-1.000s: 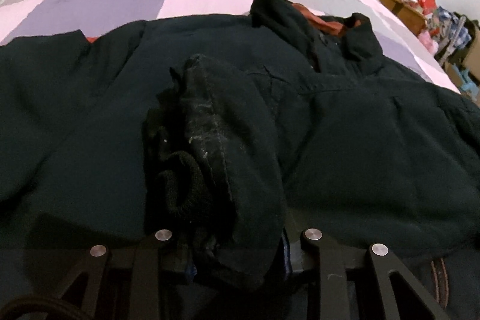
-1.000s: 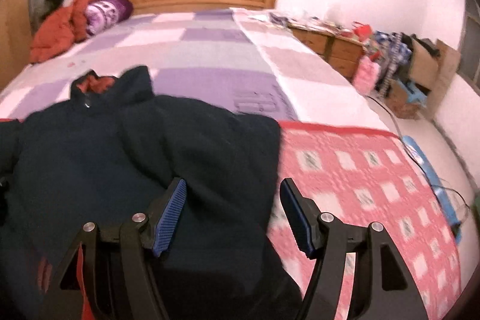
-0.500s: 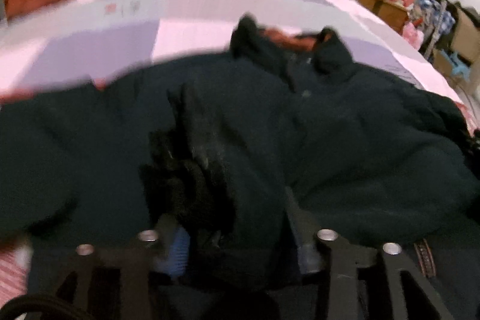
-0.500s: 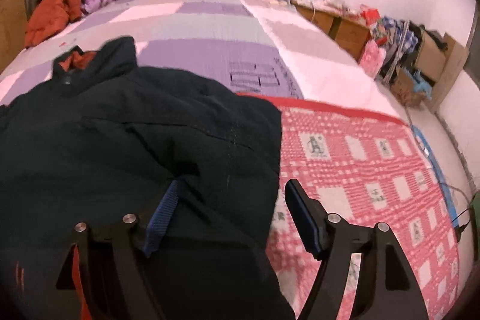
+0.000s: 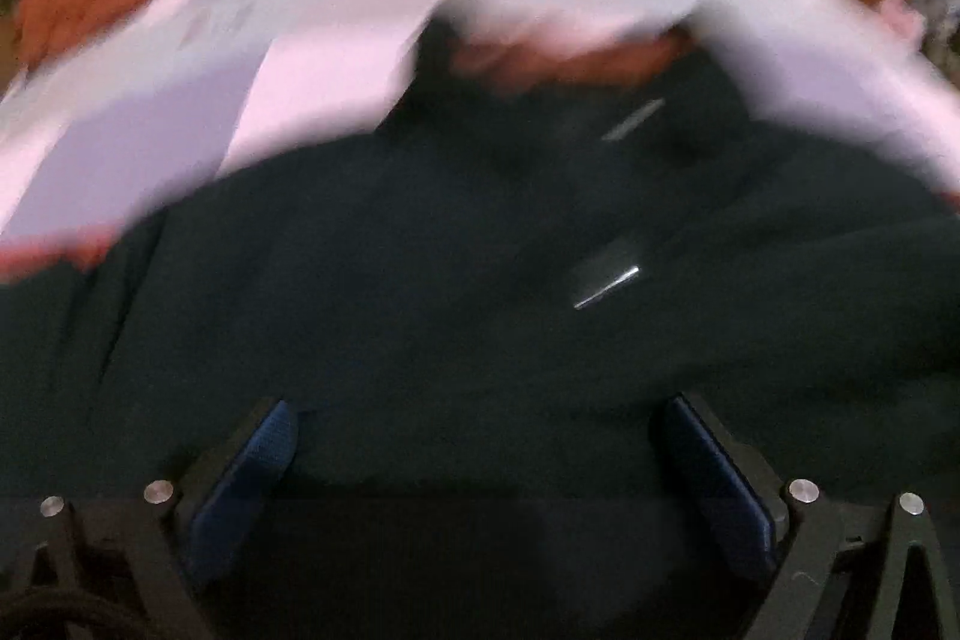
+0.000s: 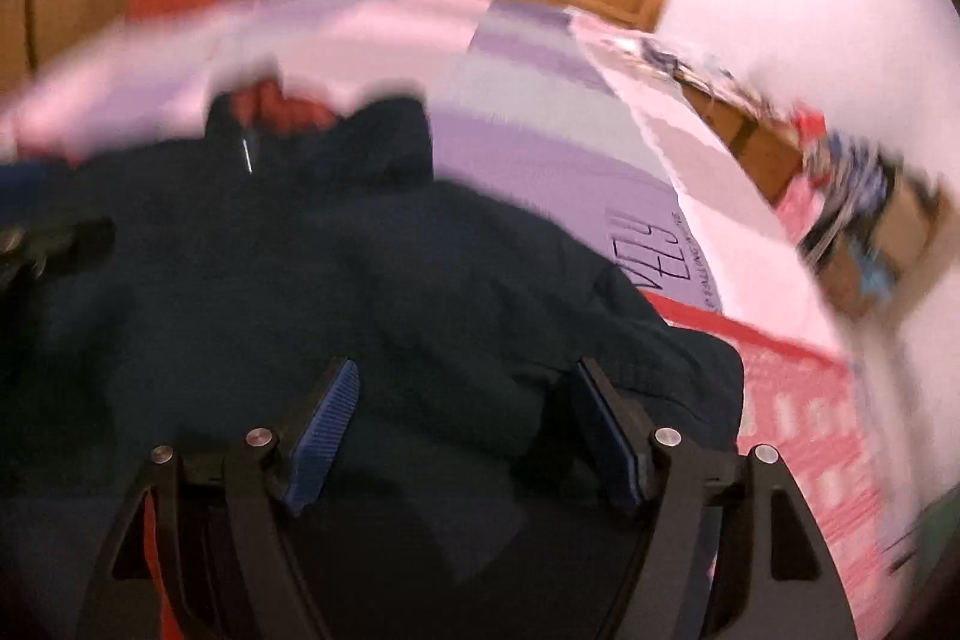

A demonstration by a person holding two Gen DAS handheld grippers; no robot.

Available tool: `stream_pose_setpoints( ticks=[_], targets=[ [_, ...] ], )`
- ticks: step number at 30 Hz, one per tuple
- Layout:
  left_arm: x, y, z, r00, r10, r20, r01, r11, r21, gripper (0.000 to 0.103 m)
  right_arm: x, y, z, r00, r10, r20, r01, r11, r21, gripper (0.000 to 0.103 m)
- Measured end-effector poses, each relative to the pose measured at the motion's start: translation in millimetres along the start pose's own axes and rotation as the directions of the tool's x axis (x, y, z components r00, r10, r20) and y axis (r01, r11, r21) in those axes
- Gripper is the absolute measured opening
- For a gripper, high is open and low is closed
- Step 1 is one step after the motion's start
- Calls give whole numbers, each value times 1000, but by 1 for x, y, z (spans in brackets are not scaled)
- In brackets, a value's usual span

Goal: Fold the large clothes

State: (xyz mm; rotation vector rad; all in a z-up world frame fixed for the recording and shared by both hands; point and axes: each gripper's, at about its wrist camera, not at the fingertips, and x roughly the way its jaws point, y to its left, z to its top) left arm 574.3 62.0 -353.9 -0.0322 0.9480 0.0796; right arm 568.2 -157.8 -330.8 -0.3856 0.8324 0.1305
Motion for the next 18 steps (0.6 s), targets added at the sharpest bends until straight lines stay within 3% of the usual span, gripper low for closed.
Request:
stream_pose_setpoints(
  ticks=[1,3,7,10,13,15,16,17,18],
  targets=[
    [-2,13,-3,999,-40,32,40,999,-19,98,3,-12,-3,1000,17,1,-17,999,36,75],
    [-7,18,-5,998,35,50,-38,998,43,98,6,-40,-13,1000,9,-18,-7,993,114,73],
    [-7,34,-9,999,9,52,-10,1000,21,98,0,-55,-31,1000,6,10,-8,987,162,69],
    [-4,29,-18,997,38,72,-41,998,39,98,0,-63,-41,999,37,16,-40,974,225,66],
    [-3,26,-20,996,35,77,-38,999,34,98,-16,-66,-33,999,18,43,-28,970,243,61],
    [-2,27,-20,996,25,83,-28,999,31,98,-35,-77,-30,992,-58,109,22,952,304,61],
    [-1,27,-19,996,26,86,-28,999,31,98,-34,-81,-30,988,-126,91,92,945,314,61],
    [-1,26,-20,996,27,91,-30,999,31,98,-18,-86,-32,991,-131,15,119,941,316,61],
    [-1,25,-20,995,28,95,-31,999,32,98,8,-91,-39,995,-57,-81,80,943,322,62]
  ],
)
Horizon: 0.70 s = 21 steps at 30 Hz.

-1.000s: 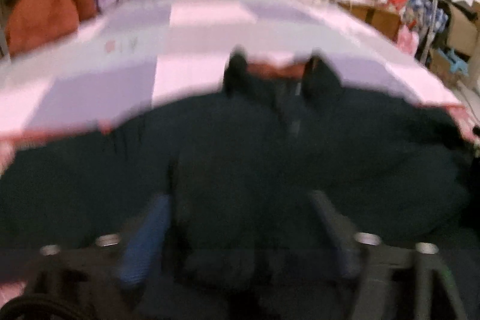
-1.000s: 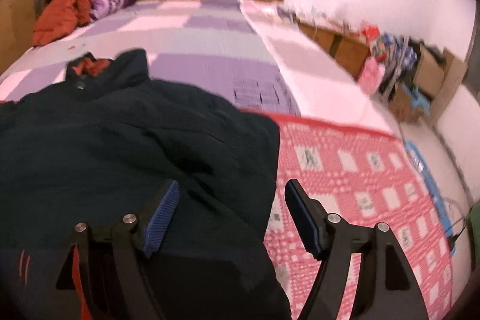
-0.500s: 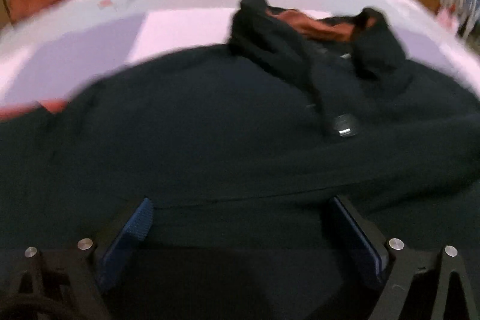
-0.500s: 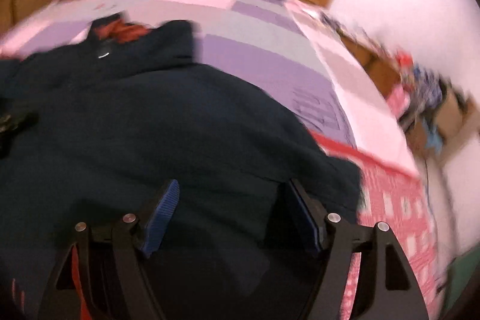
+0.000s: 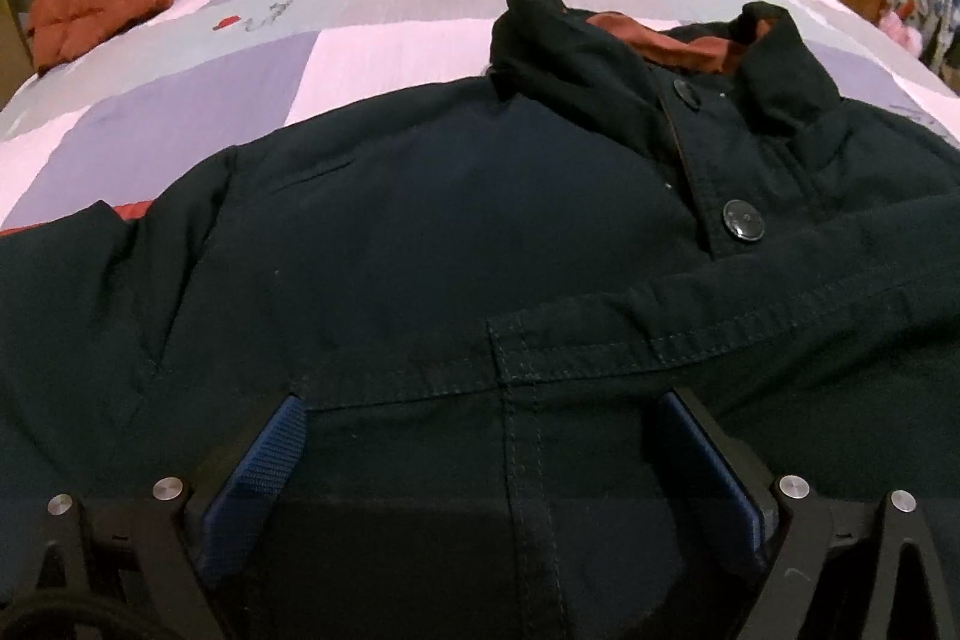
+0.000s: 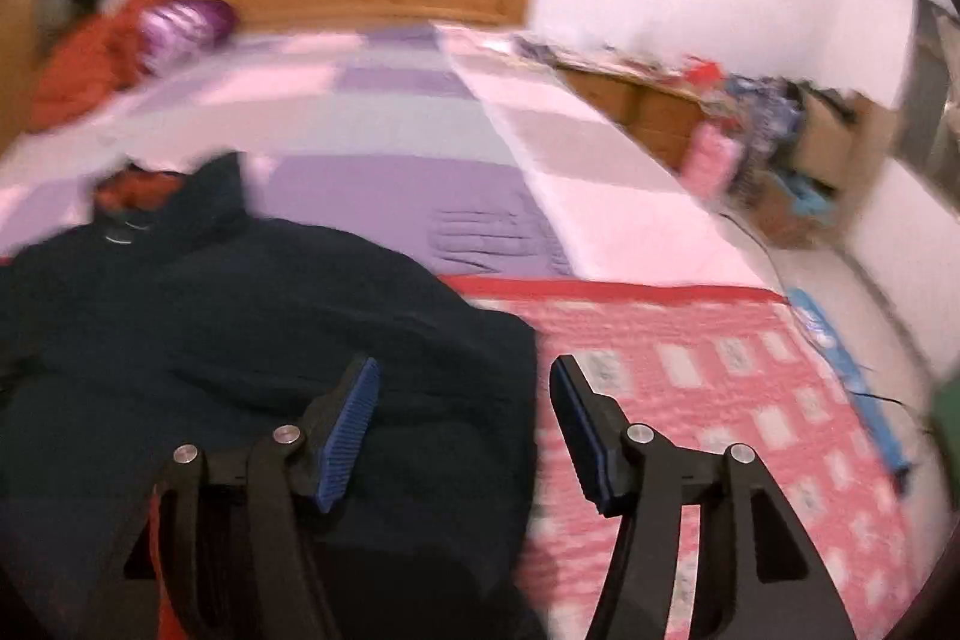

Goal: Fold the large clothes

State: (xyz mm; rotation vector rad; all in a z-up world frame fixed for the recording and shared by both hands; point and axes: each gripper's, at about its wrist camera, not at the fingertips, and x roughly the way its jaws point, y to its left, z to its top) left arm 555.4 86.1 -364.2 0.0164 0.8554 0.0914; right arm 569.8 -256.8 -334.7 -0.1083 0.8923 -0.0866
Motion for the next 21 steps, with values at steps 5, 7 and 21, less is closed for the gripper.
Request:
stream_pose_setpoints(
  ticks=[5,7,21],
  targets=[
    [1,0,-1,1000,-8,12,8,1000,-1,98,22,-6,-11,999,46,0,-46,999,10,70],
    [2,-1,-3,1000,-3,15,3,1000,5,98,26,-12,-12,998,60,-13,-59,997,41,75],
    [-73,-27,-26,997,-1,79,-5,998,68,99,-93,140,-60,973,196,125,-134,912,-388,75]
  ],
)
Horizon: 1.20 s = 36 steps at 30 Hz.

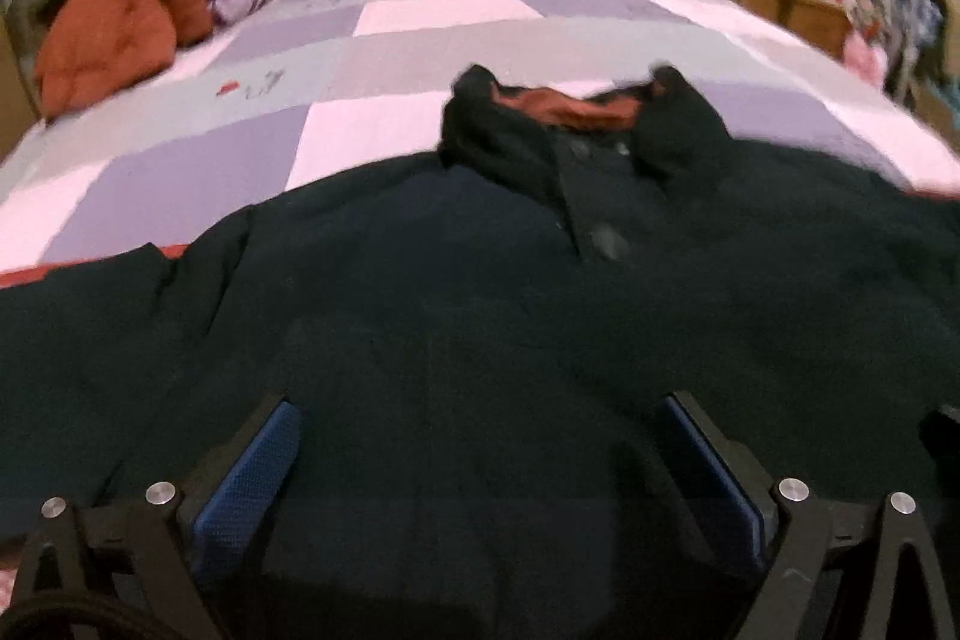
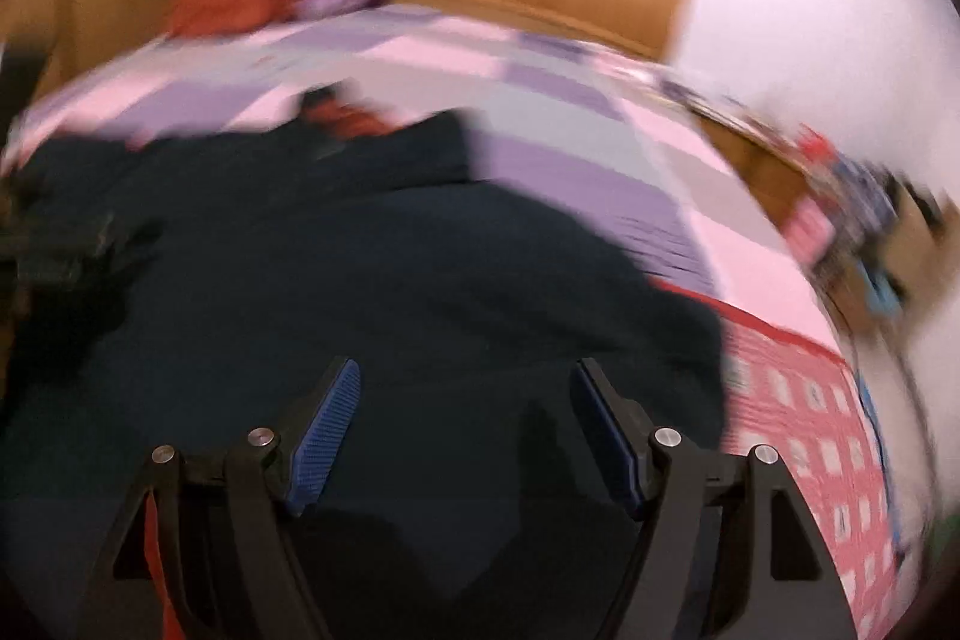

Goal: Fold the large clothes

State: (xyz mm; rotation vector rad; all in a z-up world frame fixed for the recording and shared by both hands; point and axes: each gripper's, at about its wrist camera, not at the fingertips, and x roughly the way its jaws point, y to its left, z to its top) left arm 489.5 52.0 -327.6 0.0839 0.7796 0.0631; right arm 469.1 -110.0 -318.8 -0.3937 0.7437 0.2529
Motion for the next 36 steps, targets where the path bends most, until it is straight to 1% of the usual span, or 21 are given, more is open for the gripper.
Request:
stream_pose_setpoints(
  ticks=[1,2,3,4,6,7,9,10,12,14,17,20,22,25,27,28,29,30,34,35,36],
  targets=[
    [9,1,-8,999,15,-50,-14,1000,16,99,2,0,-3,1000,-16,-15,16,1000,-1,74],
    [18,9,-17,996,-6,-91,6,1000,4,99,4,-8,-10,999,-27,-31,28,999,33,74],
    [19,16,-19,996,-22,-81,21,1000,-14,101,7,-22,-17,998,-40,-49,44,995,85,74],
    [18,21,-19,997,-25,-76,23,999,-24,101,9,-48,-29,994,-82,-78,94,982,164,74],
    [19,20,-19,996,-26,-82,26,1000,0,101,10,-91,-49,981,-154,-117,180,947,264,74],
    [19,18,-20,997,-23,-80,25,1000,13,101,10,-116,-62,975,-164,-147,205,922,329,75],
    [20,16,-20,997,-21,-78,23,1000,17,101,12,-153,-84,968,-142,-209,224,866,447,77],
    [20,16,-21,997,-20,-79,22,1000,17,101,13,-158,-86,966,-141,-217,229,858,460,77],
    [19,15,-20,996,-21,-83,22,1000,17,101,12,-153,-86,959,-163,-231,251,869,427,77],
    [16,18,-17,995,-36,-88,37,999,13,101,10,-137,-76,937,-250,-245,325,881,345,77],
    [-1,25,-17,996,-56,-66,57,998,12,100,-1,-121,-66,913,-333,-237,396,864,311,77],
    [-19,44,-25,999,-28,-40,27,999,-17,100,-22,-97,-56,933,-323,-160,359,878,317,77],
    [-24,63,-32,999,2,-46,-5,998,-61,100,-26,-78,-41,957,-264,-118,288,904,316,77],
    [-28,106,-50,994,55,-93,-69,985,-155,100,-18,-26,-18,985,-155,-70,167,956,241,77],
    [-33,134,-62,984,124,-126,-148,969,-196,100,-3,8,-10,990,-101,-96,117,976,183,77],
    [-37,152,-69,980,146,-138,-175,958,-226,100,9,20,-12,986,-103,-128,122,980,155,78],
    [-42,165,-75,978,154,-142,-187,948,-258,100,16,30,-15,980,-146,-138,164,977,135,78],
    [-50,184,-83,975,166,-146,-204,931,-303,100,17,34,-21,978,-174,-112,188,973,133,78],
    [-85,262,-115,971,196,-140,-240,842,-483,100,12,29,-32,986,-153,-67,163,969,183,79],
    [-95,289,-126,969,204,-140,-247,802,-543,100,12,28,-34,988,-139,-64,149,969,195,79],
    [-101,305,-132,967,211,-141,-253,777,-577,100,11,27,-35,990,-127,-64,138,969,205,79]
  ],
)
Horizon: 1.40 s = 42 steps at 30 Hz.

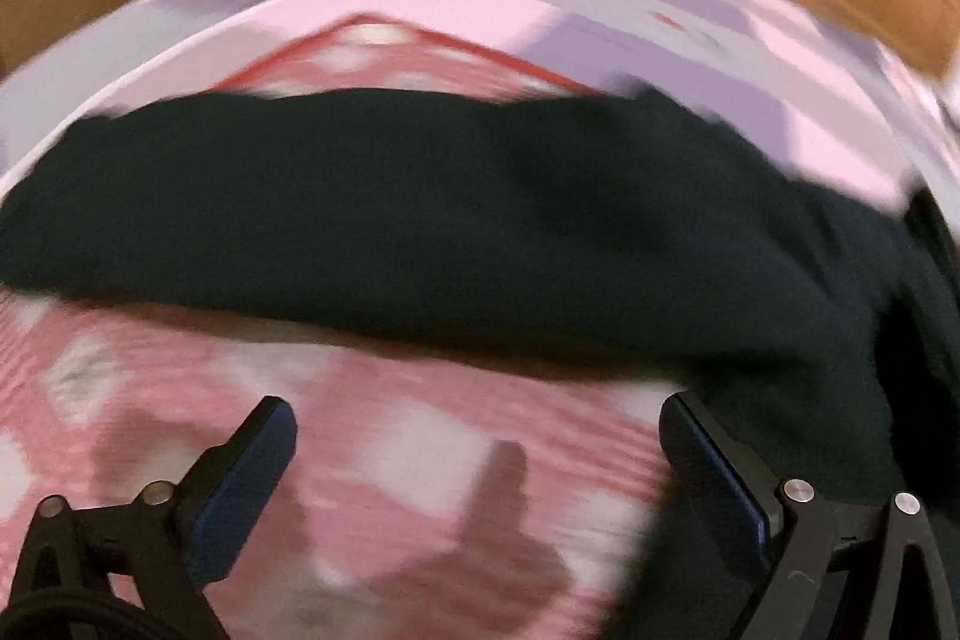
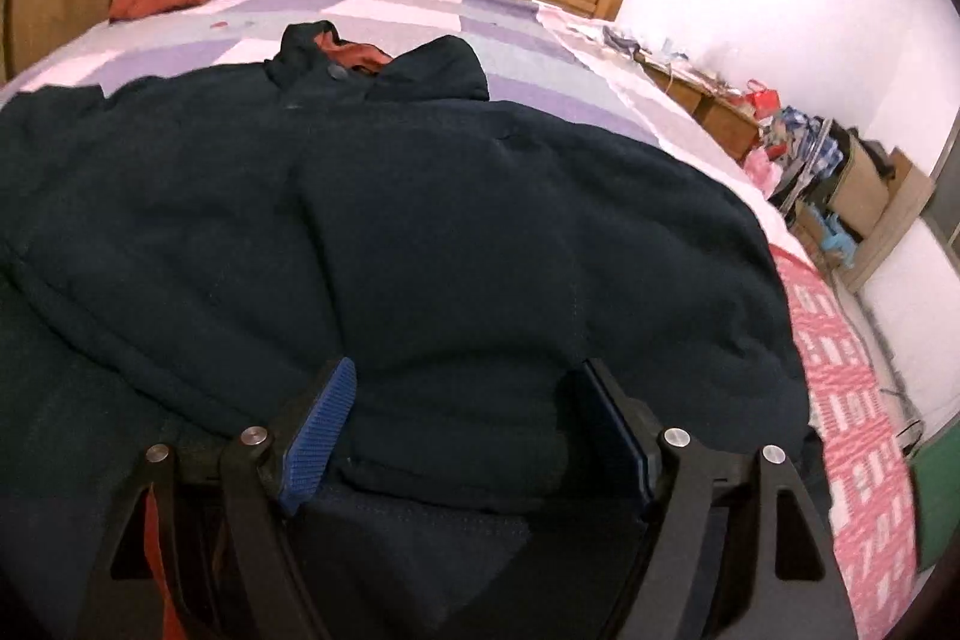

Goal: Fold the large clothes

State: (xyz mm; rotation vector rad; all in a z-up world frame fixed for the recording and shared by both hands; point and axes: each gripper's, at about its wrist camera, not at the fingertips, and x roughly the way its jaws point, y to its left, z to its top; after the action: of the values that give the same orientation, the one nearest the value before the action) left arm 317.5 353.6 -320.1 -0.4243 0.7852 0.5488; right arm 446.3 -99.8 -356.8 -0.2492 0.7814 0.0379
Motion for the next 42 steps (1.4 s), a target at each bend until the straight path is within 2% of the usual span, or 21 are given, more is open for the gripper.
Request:
stream_pose_setpoints(
  ticks=[3,6,11,14,15,17,21,23,24,25,26,27,28,30,34,36,38,40,42],
  targets=[
    [1,61,18,1000,-4,2,4,990,-138,101,3,-3,-2,1000,-5,0,5,1000,-2,79],
    [8,108,28,1000,-21,-7,19,964,-264,102,8,3,0,999,-37,5,37,999,-27,79],
    [36,150,33,995,-84,-46,57,904,-424,102,9,4,1,999,-48,5,49,998,-34,79],
    [62,165,32,988,-141,-61,87,839,-538,102,10,5,1,999,-53,4,53,998,-38,79],
    [64,168,31,989,-141,-53,88,826,-556,102,10,5,1,998,-56,4,56,998,-40,79],
    [69,168,37,992,-124,-19,92,822,-562,102,10,6,1,998,-59,5,59,997,-42,79],
    [85,165,57,994,-108,-24,77,835,-544,101,12,6,2,998,-59,5,60,997,-42,79],
    [90,166,65,995,-99,-20,72,836,-544,91,12,6,2,998,-59,5,59,997,-42,79],
    [92,169,70,996,-94,-12,72,833,-548,70,12,6,2,998,-59,5,59,997,-42,79],
    [92,171,73,995,-96,2,81,825,-560,37,12,6,2,998,-59,5,59,997,-42,79],
    [90,173,77,993,-113,22,105,816,-568,30,12,6,2,998,-58,5,59,997,-42,79],
    [86,174,80,993,-114,30,112,822,-559,22,12,6,2,998,-58,5,58,997,-42,79],
    [82,170,85,994,-107,35,109,841,-530,19,12,6,2,998,-58,5,58,997,-41,79],
    [71,159,95,995,-86,44,97,883,-460,17,12,6,2,998,-57,5,57,998,-40,79],
    [32,138,113,988,-82,134,125,926,-357,16,13,5,2,999,-53,5,53,998,-37,79],
    [6,117,124,977,-92,193,142,954,-263,16,13,5,2,999,-49,5,50,998,-35,79],
    [-19,91,134,961,-133,242,176,970,-166,15,13,4,1,999,-48,5,48,998,-34,79],
    [-41,58,146,940,-202,274,230,970,-76,15,13,4,1,999,-48,5,48,998,-34,79],
    [-61,17,155,915,-281,290,287,958,24,15,13,4,2,999,-47,5,48,998,-33,79]
  ],
)
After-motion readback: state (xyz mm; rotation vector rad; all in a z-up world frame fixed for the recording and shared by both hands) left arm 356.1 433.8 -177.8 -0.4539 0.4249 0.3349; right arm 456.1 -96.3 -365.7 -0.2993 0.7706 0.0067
